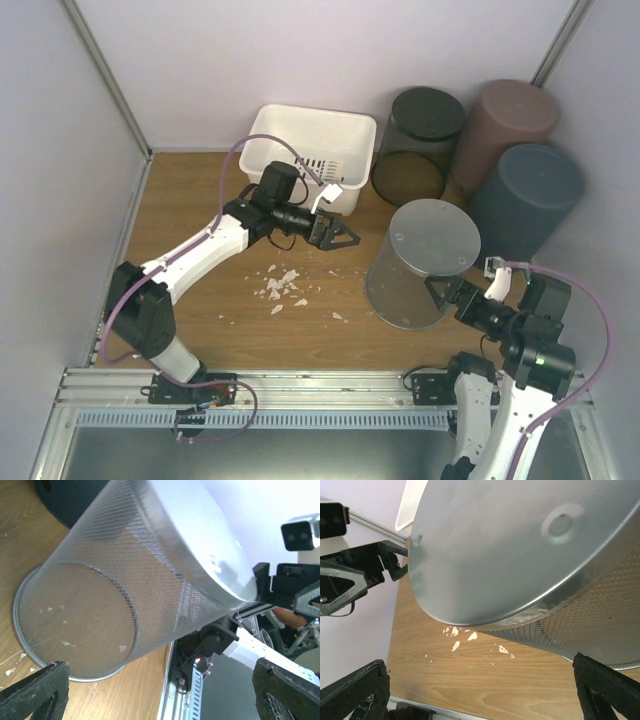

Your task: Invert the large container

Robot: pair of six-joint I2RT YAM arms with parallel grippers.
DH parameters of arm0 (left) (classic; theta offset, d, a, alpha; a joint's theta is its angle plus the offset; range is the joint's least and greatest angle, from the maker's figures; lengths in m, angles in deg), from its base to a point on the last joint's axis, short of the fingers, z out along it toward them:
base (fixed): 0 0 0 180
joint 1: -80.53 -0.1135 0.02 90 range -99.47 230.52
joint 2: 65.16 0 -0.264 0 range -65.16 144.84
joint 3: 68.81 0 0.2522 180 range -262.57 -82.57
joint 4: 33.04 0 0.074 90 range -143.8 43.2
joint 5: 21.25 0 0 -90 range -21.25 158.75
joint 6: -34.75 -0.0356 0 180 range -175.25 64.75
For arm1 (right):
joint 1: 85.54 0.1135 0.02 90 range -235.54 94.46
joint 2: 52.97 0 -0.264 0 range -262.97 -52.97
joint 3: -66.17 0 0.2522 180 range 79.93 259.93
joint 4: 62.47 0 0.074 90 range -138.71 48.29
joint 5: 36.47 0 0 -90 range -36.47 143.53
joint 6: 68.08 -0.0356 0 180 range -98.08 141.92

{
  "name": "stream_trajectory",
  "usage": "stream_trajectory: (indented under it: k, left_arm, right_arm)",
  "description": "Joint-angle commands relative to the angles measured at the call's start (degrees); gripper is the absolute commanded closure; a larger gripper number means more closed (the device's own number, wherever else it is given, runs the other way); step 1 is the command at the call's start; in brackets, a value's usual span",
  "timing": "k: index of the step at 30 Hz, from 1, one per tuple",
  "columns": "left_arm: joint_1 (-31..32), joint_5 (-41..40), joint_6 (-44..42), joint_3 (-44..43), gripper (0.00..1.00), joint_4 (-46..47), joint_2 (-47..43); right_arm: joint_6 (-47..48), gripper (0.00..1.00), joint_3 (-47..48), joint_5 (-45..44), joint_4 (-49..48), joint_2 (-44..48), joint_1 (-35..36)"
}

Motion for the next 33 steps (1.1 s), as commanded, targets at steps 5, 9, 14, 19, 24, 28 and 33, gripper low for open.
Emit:
stream_trajectory:
  k: [5,9,14,19,24,28,33]
  left_arm:
    - [2.4,0.34,0.32,-3.42,0.01,1.37,2.26]
    - [6.51,0.47,2.82,-10.15,0.01,4.59,6.92]
    - [7.74,1.34,5.51,-17.36,0.01,5.48,14.11]
    - [7.67,1.13,6.42,-19.34,0.01,6.71,17.0]
    - [7.02,1.2,6.08,-26.29,0.01,5.08,21.63]
    - [6.01,0.89,5.9,-32.48,0.01,3.94,25.03]
    - [3.78,0.34,5.61,-36.9,0.01,4.4,28.53]
  right_arm:
    - [-1.19,0.01,0.01,6.03,-0.2,-1.01,-1.51]
    - [-1.54,0.01,-0.65,6.29,-0.57,-1.25,-1.79]
    - [-3.02,0.0,-6.17,6.36,-6.96,-2.31,-1.79]
    - [-5.44,0.0,-8.16,4.92,-17.49,-7.57,-1.62]
    - [-7.68,0.01,-6.3,2.02,-26.49,-14.66,1.04]
    - [-11.53,0.0,-6.86,-1.81,-34.11,-19.35,7.86]
    - [-14.96,0.0,-6.65,-9.33,-42.29,-28.61,23.22]
